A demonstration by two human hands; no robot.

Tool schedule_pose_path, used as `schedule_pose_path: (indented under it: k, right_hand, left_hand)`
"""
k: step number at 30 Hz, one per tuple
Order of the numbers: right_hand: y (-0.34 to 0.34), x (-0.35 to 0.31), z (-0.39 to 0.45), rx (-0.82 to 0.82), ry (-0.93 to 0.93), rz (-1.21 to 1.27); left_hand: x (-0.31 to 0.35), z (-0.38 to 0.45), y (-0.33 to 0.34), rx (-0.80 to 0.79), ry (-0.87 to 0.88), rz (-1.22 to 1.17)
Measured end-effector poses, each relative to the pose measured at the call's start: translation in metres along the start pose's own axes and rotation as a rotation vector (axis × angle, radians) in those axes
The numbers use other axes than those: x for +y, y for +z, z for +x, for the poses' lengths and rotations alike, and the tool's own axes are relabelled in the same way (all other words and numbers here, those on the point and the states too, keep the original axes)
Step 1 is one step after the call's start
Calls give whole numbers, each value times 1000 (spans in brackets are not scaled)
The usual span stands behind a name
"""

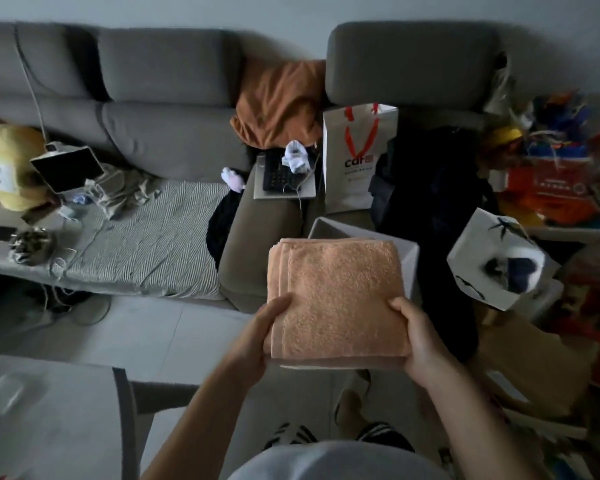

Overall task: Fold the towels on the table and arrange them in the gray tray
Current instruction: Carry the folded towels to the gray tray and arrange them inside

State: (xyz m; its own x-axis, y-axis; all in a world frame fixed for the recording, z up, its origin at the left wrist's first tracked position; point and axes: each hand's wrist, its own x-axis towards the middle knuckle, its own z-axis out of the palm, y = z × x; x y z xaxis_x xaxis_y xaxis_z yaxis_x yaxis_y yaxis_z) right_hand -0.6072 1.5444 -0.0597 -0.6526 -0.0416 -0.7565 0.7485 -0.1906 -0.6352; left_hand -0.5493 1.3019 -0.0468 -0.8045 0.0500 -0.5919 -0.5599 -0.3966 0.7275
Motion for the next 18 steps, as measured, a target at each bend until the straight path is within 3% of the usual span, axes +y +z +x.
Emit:
schedule_pose_path:
  k: [9, 14, 18]
  right_hand:
    - [91, -92, 134, -137, 91, -219]
    - [152, -105, 215, -152, 103, -290]
    - [208, -97, 289, -196, 38, -291]
  left_hand:
    - [80, 129, -60, 131, -187, -84]
    - [124, 213, -118, 169, -323, -14]
    - [138, 289, -169, 243, -324, 24]
